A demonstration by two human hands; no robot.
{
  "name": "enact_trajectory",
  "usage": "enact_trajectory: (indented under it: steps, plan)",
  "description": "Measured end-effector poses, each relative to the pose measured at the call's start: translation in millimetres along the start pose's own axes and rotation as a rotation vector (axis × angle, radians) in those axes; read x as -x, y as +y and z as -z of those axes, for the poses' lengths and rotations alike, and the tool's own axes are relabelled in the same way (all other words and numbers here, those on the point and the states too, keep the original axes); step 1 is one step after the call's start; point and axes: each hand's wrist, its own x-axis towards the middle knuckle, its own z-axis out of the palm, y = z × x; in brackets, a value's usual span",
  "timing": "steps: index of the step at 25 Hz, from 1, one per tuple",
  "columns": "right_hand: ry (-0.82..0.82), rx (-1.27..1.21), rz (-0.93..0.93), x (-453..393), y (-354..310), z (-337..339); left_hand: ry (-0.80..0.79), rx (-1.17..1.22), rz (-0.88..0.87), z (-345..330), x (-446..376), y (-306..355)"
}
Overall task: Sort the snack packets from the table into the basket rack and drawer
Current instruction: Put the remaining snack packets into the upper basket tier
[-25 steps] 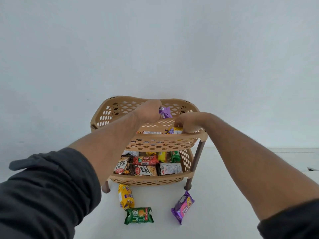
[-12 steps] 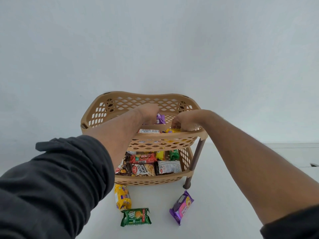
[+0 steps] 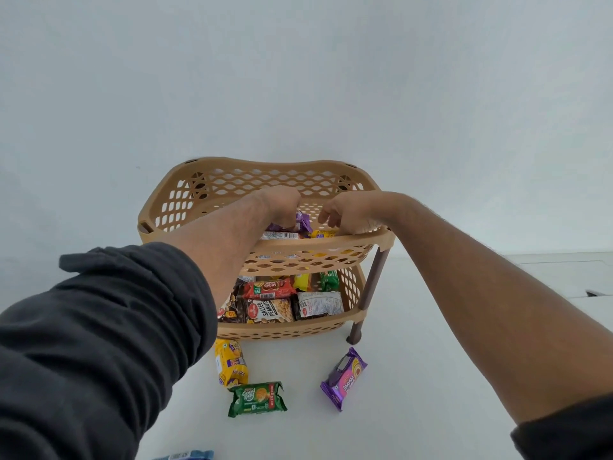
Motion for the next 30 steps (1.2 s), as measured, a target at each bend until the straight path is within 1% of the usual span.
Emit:
enact_trajectory:
  steps: [2, 3, 6, 8, 12, 14, 16, 18, 19, 21, 24, 27, 30]
  plan:
    - [0.085, -0.012, 0.034, 6, -3, -1, 0.022, 0.003, -0.014, 7, 9, 3]
    - [0.149, -0.026, 0.055, 9, -4, -2, 0.059, 0.006, -0.027, 12, 16, 6]
    - [0.453, -0.056, 0.132, 19, -11, -9, 0.293, 0.059, -0.082, 23, 40, 14]
    - [0.612, -0.096, 0.174, 32, -19, -19, 0.457, 0.177, -0.132, 24, 66, 20]
    - [0.783, -0.213, 0.187, 57, -32, -48, 0.788, 0.36, -0.263, 6, 119, 22]
    - [0.891, -0.26, 0.202, 66, -37, -68, 0.895, 0.403, -0.337, -11, 141, 20]
    - [1.034, -0.272, 0.236, 78, -43, -89, 0.991, 0.421, -0.399, -31, 163, 18]
    - [1.165, -0.247, 0.273, 92, -46, -112, 1.045, 0.424, -0.449, -55, 184, 17]
    - [1.2, -0.224, 0.274, 98, -46, -125, 1.045, 0.434, -0.465, -70, 193, 16]
    - [1.208, -0.158, 0.269, 106, -41, -155, 0.998, 0.468, -0.482, -105, 206, 12]
    - [1.12, -0.04, 0.293, 108, -30, -205, 0.822, 0.439, -0.476, -166, 218, 7]
    - [0.927, 0.095, 0.278, 97, -11, -252, 0.57, 0.333, -0.368, -220, 221, -1]
    - [0.585, 0.128, 0.175, 86, 3, -285, 0.288, 0.252, -0.245, -250, 219, -7]
